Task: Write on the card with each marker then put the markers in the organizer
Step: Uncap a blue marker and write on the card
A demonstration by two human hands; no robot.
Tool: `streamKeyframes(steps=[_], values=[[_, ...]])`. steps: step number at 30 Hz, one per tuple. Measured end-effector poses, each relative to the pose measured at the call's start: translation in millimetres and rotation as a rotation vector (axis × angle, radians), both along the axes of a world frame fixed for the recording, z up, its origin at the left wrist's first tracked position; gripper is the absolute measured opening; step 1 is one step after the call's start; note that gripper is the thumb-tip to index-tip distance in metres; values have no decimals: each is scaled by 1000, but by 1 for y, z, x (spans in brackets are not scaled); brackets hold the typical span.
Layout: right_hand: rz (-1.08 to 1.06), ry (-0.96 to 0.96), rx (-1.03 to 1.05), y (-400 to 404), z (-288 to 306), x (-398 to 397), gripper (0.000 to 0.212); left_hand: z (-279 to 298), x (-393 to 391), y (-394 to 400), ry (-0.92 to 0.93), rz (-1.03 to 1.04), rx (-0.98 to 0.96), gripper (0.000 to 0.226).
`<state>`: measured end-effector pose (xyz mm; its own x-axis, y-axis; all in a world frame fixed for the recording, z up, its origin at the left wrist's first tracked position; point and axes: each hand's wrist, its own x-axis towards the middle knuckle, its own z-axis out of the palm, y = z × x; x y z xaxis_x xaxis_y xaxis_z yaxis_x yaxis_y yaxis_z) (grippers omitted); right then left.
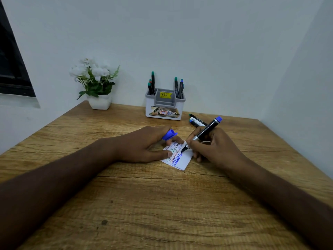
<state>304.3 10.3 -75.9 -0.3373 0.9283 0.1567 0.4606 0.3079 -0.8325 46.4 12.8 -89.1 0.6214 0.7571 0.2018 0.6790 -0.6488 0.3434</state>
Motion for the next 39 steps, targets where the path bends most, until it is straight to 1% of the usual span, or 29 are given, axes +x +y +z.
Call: streamKeyframes(steps=[9,10,12,14,16,17,19,22,24,27,28,31,32,36,37,39], values=[[-21,42,-30,0,1,2,9,-2,-2,0,-9,9,-15,22],[-17,96,-49,0,1,2,10,-2,-2,0,-11,6,-16,22],[-7,320,-94,1,5,1,9,0,-1,-1,-8,2,-30,22],[-8,539,-95,1,10,1,7,2,-1,-1,3,3,-47,20],[-5,679,-92,2,11,3,11,2,0,-2,-14,7,-66,18],[4,722,-104,2,11,3,14,1,0,-2,-36,13,-72,25],[39,772,-132,2,10,3,22,-1,3,-3,-72,52,-62,48],[65,730,-87,0,10,2,27,-1,7,-6,-54,92,-30,62],[59,682,-29,0,8,1,23,-1,8,-7,-36,95,-14,67],[34,658,4,1,4,1,14,-1,9,-7,-31,105,-1,61],[27,646,11,1,3,1,12,0,9,-6,-9,111,8,54],[31,588,37,1,3,0,11,3,8,-3,15,67,-35,22],[36,558,54,1,3,0,11,4,7,-2,28,63,-44,18],[61,409,135,-1,2,-2,11,5,8,-4,48,63,-39,15],[67,383,148,-2,2,-2,11,5,9,-5,53,69,-36,18],[51,370,155,-3,1,-3,11,5,11,-7,51,96,-25,34]])
